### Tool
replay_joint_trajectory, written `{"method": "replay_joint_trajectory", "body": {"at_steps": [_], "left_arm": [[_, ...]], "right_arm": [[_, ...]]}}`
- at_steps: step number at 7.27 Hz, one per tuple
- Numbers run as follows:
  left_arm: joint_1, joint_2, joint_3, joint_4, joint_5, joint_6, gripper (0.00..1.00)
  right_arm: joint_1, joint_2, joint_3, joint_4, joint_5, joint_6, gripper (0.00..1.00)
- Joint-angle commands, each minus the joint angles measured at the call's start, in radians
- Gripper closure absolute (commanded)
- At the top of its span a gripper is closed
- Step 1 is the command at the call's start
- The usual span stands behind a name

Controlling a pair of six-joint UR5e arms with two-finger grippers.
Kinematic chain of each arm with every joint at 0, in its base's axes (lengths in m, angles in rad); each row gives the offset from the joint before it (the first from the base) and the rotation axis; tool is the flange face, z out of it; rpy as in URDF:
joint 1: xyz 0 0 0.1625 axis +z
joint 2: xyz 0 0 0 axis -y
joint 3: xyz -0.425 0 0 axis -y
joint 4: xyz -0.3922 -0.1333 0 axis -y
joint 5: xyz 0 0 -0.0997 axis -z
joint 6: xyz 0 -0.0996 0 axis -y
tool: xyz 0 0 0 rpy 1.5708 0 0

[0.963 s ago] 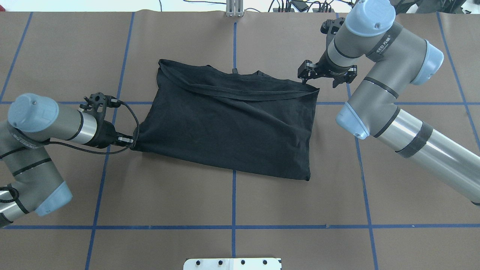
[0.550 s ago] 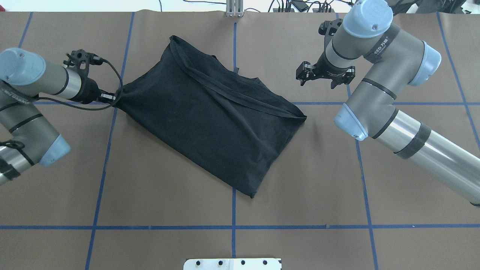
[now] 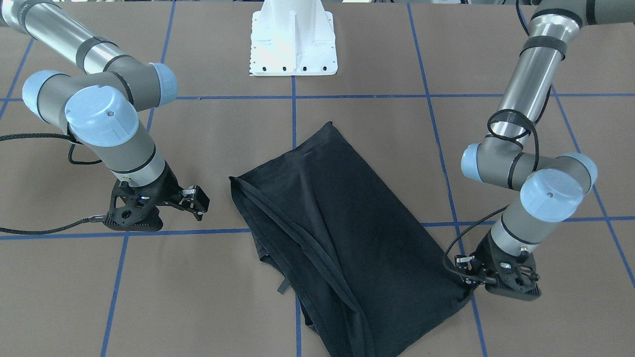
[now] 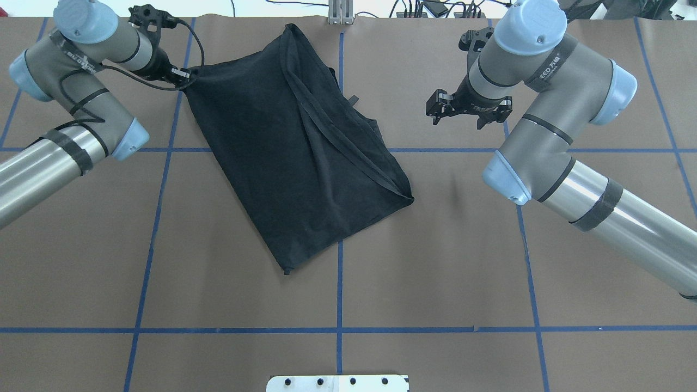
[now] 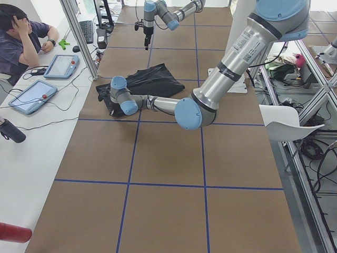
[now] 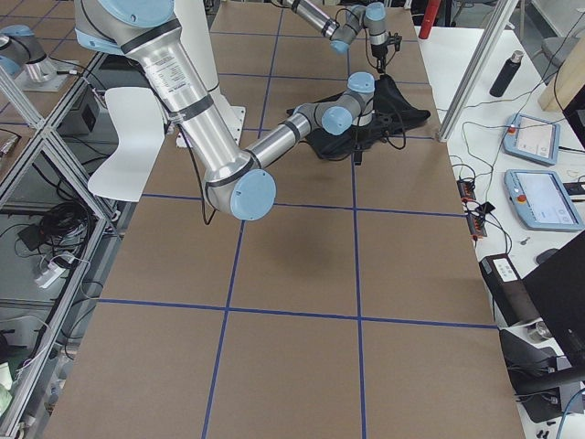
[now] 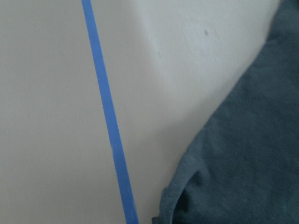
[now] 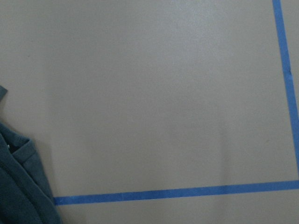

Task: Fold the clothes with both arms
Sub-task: 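Drag the held corner away from the robot with the left gripper, then move the right gripper to the shirt's side edge near its middle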

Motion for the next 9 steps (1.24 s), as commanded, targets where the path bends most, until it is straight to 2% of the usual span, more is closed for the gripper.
{"method": "replay_joint_trajectory", "body": {"at_steps": [1, 2, 3, 4, 6, 8, 9], "left_arm": [[-0.046, -0.124, 0.154, 0.0, 0.028, 0.073, 1.0], [-0.057, -0.115, 0.113, -0.006, 0.027, 0.078, 0.05], [-0.057, -0.048, 0.016, -0.006, 0.027, 0.078, 0.0], [-0.06, 0.018, -0.064, -0.006, 0.014, 0.08, 0.0], [-0.071, 0.095, -0.14, -0.009, -0.088, 0.125, 0.0], [-0.071, 0.164, -0.224, -0.009, -0.09, 0.115, 0.0], [-0.071, 0.17, -0.229, -0.009, -0.09, 0.115, 0.0]], "right_arm": [[-0.004, 0.001, 0.0, 0.0, 0.0, 0.0, 0.0], [-0.009, 0.002, -0.002, 0.0, 0.0, 0.0, 0.0], [-0.039, 0.005, -0.014, 0.018, -0.009, -0.002, 0.0], [-0.047, 0.033, -0.052, 0.061, -0.012, -0.002, 0.0], [-0.076, 0.221, -0.298, 0.168, -0.021, 0.094, 0.0], [-0.113, 0.358, -0.539, 0.364, -0.081, 0.227, 0.0], [-0.127, 0.405, -0.623, 0.412, -0.109, 0.242, 0.0]]}}
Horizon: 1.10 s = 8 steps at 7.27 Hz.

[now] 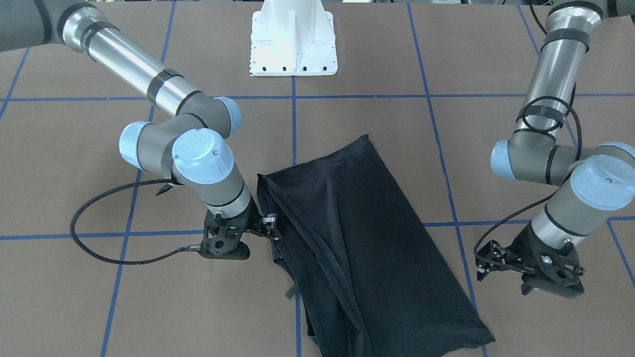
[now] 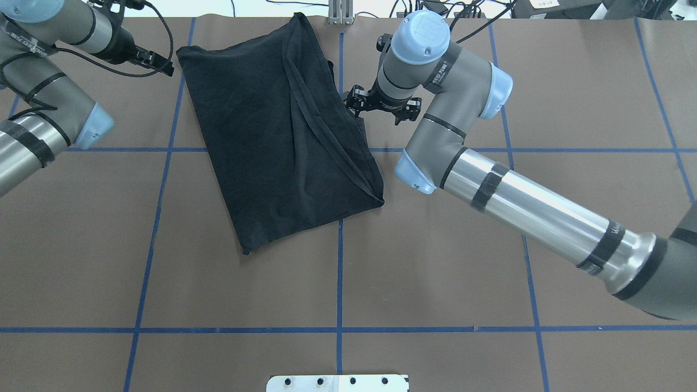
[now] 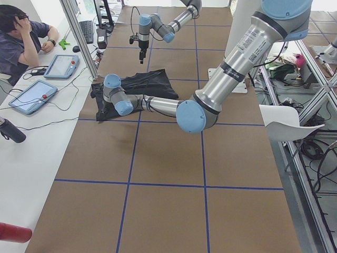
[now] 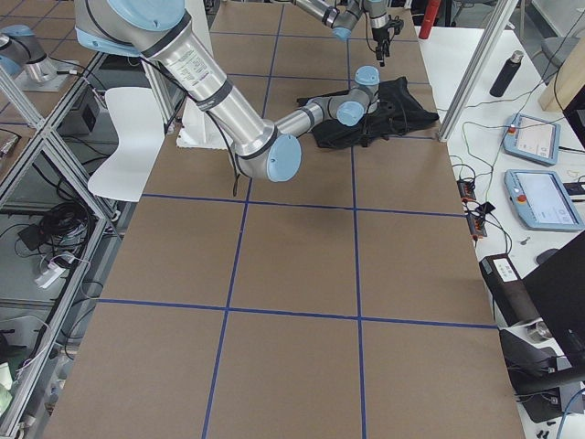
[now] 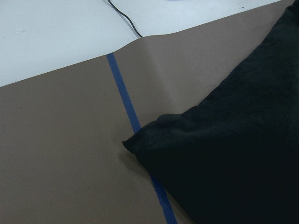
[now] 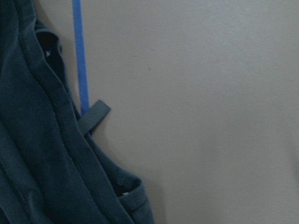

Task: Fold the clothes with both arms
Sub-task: 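Move the right gripper to the shirt's side edge near its middle, then grasp the shirt's side edge with the right gripper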

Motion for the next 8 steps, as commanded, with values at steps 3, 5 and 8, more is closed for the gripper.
{"method": "replay_joint_trajectory", "body": {"at_steps": [3, 5, 8], "left_arm": [[0.001, 0.022, -0.022, 0.0, -0.002, -0.003, 0.0], [0.004, 0.022, -0.021, 0.0, -0.002, -0.004, 0.0], [0.004, 0.022, -0.021, 0.0, -0.002, -0.004, 0.0]], "right_arm": [[-0.049, 0.088, -0.169, 0.104, -0.095, 0.041, 0.19], [-0.055, 0.084, -0.169, 0.103, -0.095, 0.033, 0.3], [-0.058, 0.084, -0.169, 0.101, -0.097, 0.032, 0.5]]}}
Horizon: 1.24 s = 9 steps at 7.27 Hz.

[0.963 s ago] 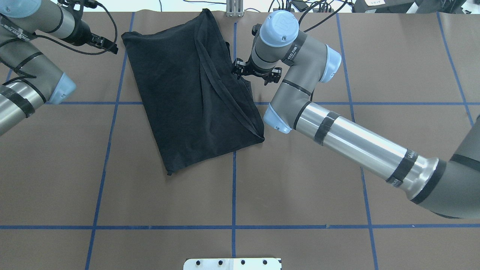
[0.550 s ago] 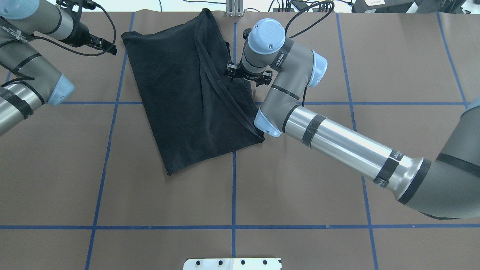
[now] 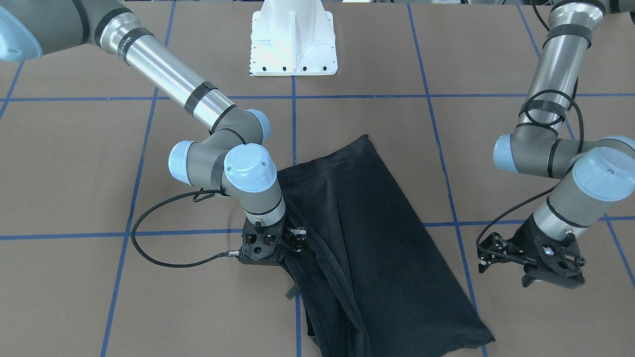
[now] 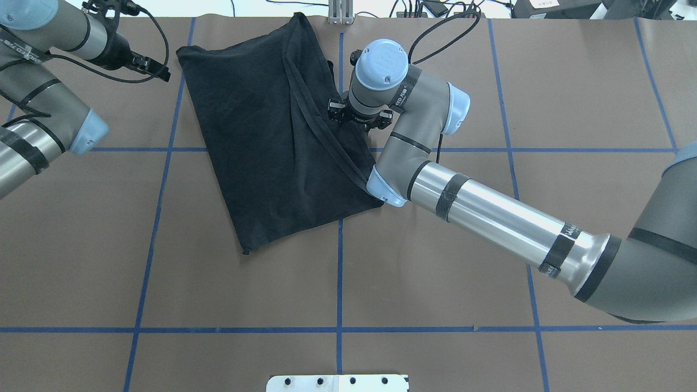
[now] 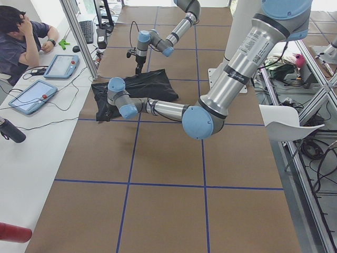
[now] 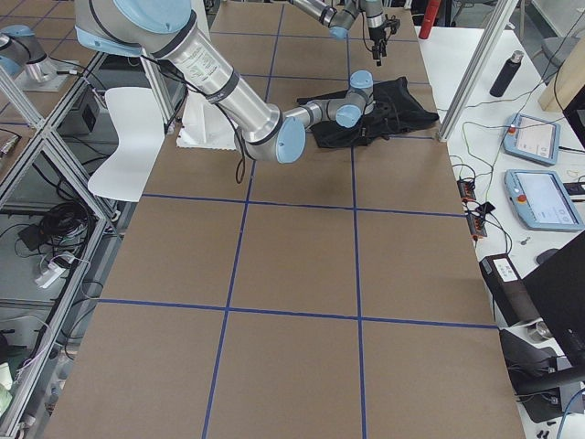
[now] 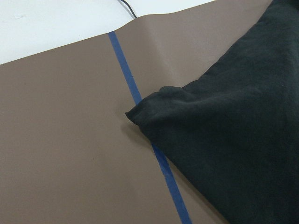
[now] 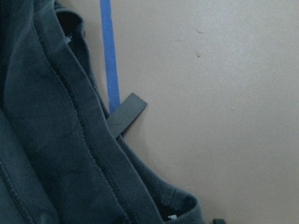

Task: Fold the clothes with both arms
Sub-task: 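Grasp the shirt's side edge with the right gripper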

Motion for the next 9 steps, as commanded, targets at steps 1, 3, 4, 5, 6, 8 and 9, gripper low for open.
{"method": "replay_joint_trajectory", "body": {"at_steps": [1, 3, 4, 5, 6, 8, 9], "left_arm": [[0.0, 0.0, 0.002, 0.0, 0.0, 0.0, 0.0], [0.002, 0.0, 0.002, 0.0, 0.002, 0.0, 0.0], [0.002, 0.003, 0.002, 0.0, 0.002, 0.0, 0.0], [0.002, 0.0, 0.002, 0.0, 0.002, 0.0, 0.0], [0.002, 0.003, 0.002, 0.0, 0.002, -0.002, 0.0], [0.002, 0.003, 0.0, 0.0, 0.002, -0.002, 0.0], [0.0, 0.003, 0.0, 0.0, 0.0, -0.002, 0.0]], "right_arm": [[0.002, 0.004, 0.001, 0.0, 0.001, 0.0, 0.91], [0.005, 0.005, 0.002, 0.002, 0.006, -0.001, 1.0], [0.007, 0.004, 0.006, 0.0, 0.01, -0.001, 1.0], [0.01, 0.001, 0.013, -0.003, 0.039, 0.0, 1.0], [0.013, -0.024, 0.044, -0.001, 0.065, 0.007, 1.0], [0.01, -0.166, 0.225, -0.007, 0.067, 0.011, 1.0], [0.004, -0.241, 0.322, -0.009, 0.075, 0.013, 1.0]]}}
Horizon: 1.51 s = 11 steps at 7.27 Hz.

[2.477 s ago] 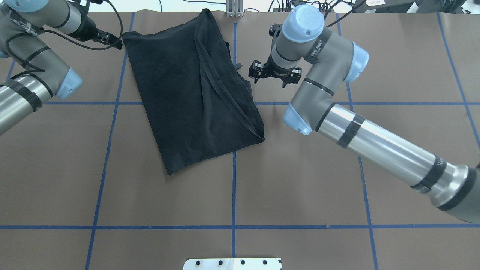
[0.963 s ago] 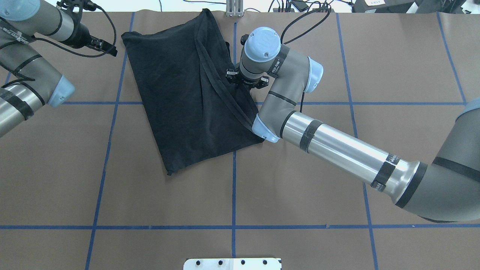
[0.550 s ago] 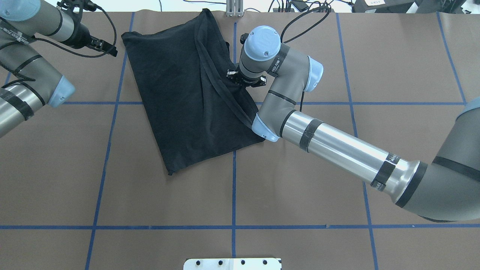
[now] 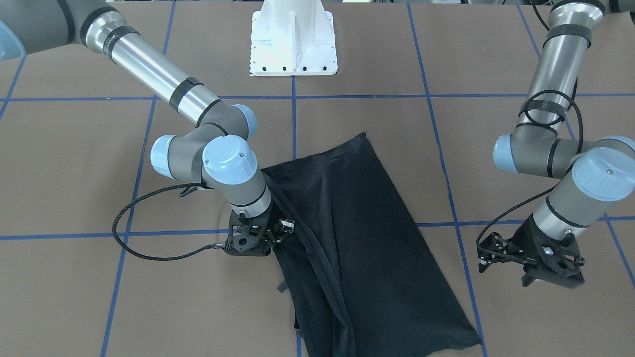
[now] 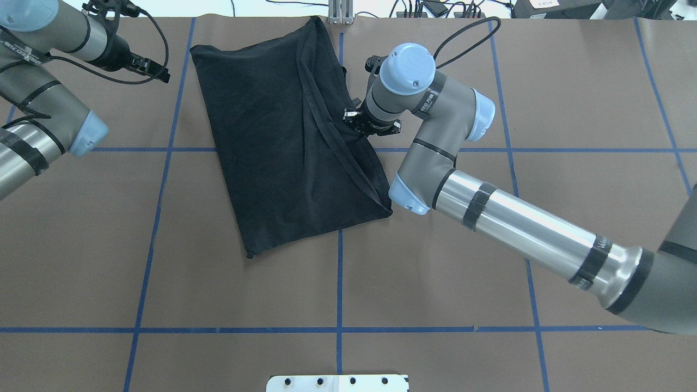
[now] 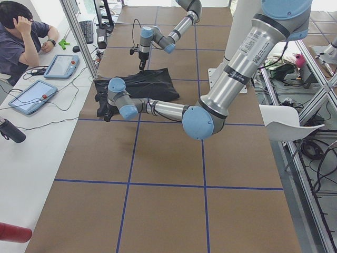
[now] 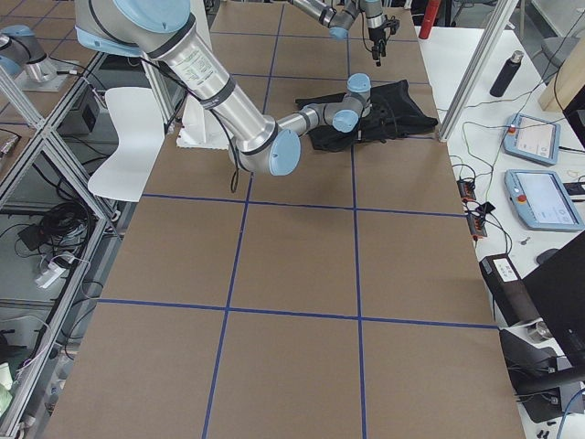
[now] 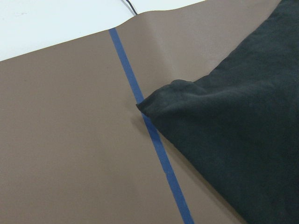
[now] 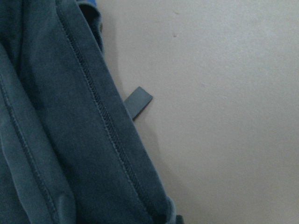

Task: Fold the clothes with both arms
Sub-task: 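Pull the side edge outward with the right gripper to square the shirt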

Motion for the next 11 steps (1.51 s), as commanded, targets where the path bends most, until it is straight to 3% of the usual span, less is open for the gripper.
{"method": "replay_joint_trajectory", "body": {"at_steps": [1, 3, 6, 7, 8, 9, 11], "left_arm": [[0.0, 0.0, 0.0, -0.002, 0.0, -0.005, 0.0], [0.002, 0.0, -0.005, -0.002, -0.001, -0.046, 0.0], [0.003, 0.0, -0.005, -0.002, -0.001, -0.045, 0.0], [0.003, 0.0, -0.005, -0.002, -0.001, -0.045, 0.0], [0.003, -0.003, -0.005, -0.002, -0.001, -0.046, 0.0], [0.003, 0.0, -0.003, -0.002, -0.003, -0.046, 0.0], [0.003, 0.008, -0.006, -0.002, -0.004, -0.046, 0.0]], "right_arm": [[-0.013, -0.161, 0.206, -0.003, 0.017, 0.004, 1.0], [-0.042, -0.259, 0.335, -0.003, 0.018, 0.016, 1.0], [-0.051, -0.29, 0.36, -0.003, 0.018, 0.018, 1.0], [-0.051, -0.29, 0.359, -0.003, 0.018, 0.018, 0.81], [-0.054, -0.289, 0.36, -0.003, 0.013, 0.016, 0.01], [-0.053, -0.279, 0.356, -0.033, 0.018, 0.01, 0.0], [-0.042, -0.154, 0.365, -0.291, 0.021, -0.007, 0.0]]}}
